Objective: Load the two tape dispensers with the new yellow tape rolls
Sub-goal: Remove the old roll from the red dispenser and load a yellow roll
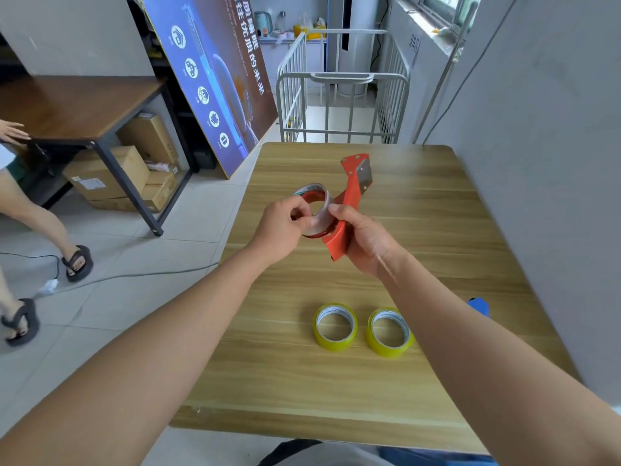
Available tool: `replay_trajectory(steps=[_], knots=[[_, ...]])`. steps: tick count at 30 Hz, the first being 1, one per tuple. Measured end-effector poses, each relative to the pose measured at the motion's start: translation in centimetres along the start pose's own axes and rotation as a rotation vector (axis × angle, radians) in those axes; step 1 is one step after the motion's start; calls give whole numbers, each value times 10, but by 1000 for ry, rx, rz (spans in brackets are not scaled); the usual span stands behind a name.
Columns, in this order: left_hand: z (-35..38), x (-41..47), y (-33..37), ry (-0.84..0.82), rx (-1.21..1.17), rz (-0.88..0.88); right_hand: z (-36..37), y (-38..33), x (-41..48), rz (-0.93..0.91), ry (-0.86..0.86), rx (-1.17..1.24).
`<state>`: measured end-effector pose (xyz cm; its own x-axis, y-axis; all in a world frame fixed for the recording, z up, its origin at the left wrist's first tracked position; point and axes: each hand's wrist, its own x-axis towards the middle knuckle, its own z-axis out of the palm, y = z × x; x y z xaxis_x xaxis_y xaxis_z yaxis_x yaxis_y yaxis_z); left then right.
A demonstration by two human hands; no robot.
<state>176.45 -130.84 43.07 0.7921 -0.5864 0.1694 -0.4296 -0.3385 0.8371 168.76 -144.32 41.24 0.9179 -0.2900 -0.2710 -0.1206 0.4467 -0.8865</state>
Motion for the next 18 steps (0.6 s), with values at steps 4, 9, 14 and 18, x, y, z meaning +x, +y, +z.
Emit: replay_trajectory(steps=[4,9,14,18], knots=[[5,2,-2,88,-81,-49,-3,1,1,-19,140,-149],[-4,11,-26,139,-163,-158,-20,13,-3,42,303,-229],[16,-3,-82,-27,57,-198,-24,28,-7,65,401,-275],[36,-14,-127,-205,236,-189,-26,35,-8,97,437,-274]])
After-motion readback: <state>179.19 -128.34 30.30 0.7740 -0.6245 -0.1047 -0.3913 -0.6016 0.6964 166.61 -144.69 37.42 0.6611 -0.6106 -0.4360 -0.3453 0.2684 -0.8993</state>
